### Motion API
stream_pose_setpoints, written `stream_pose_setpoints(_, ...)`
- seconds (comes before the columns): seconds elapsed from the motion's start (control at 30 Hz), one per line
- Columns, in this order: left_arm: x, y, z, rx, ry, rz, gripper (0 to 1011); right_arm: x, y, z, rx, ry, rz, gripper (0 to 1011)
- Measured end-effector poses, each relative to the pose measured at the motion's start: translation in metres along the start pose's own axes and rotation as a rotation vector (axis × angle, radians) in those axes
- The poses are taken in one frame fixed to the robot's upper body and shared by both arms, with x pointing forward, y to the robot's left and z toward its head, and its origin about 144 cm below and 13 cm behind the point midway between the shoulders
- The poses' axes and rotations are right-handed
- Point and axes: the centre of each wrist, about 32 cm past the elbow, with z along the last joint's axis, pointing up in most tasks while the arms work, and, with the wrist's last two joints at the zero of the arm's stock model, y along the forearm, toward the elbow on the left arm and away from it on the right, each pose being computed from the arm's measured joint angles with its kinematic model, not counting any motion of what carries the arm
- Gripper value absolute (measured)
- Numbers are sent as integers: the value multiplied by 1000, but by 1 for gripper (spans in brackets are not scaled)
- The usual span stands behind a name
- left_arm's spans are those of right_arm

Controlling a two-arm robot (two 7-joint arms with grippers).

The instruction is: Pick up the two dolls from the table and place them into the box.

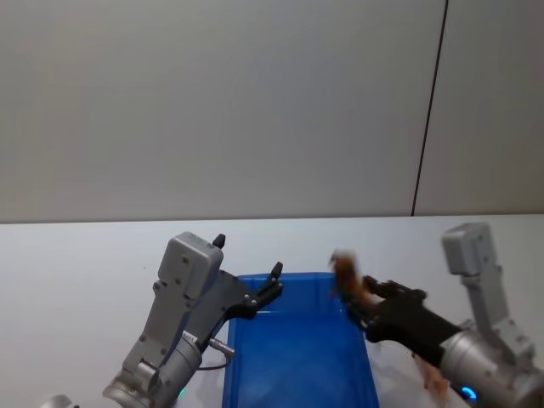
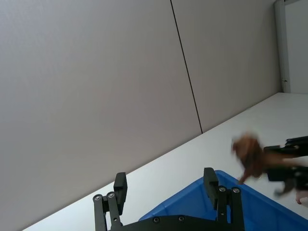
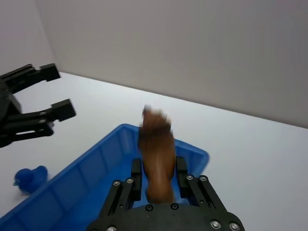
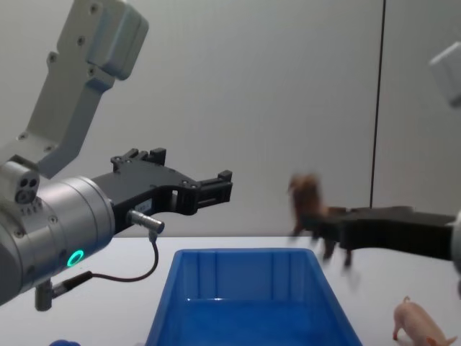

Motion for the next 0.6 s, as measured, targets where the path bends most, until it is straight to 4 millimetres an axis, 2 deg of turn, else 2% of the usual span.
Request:
stream_pose_setpoints(0.03, 0, 0, 0, 0, 0, 0, 1001, 0, 0, 0, 0, 0, 0, 386)
stream_pose_setpoints(0.17, 0, 0, 0, 0, 0, 0, 1001, -2, 12, -2, -11, 9, 54, 547)
stream_pose_setpoints(0.27, 0, 0, 0, 0, 0, 0, 1001, -3, 18, -4, -17, 15, 71, 628)
stream_pose_setpoints(0.33, 0, 0, 0, 0, 0, 0, 1001, -3, 20, -5, -19, 17, 75, 708)
stream_pose_setpoints(0.6, 0, 0, 0, 0, 0, 0, 1001, -3, 26, -10, -26, 26, 63, 924)
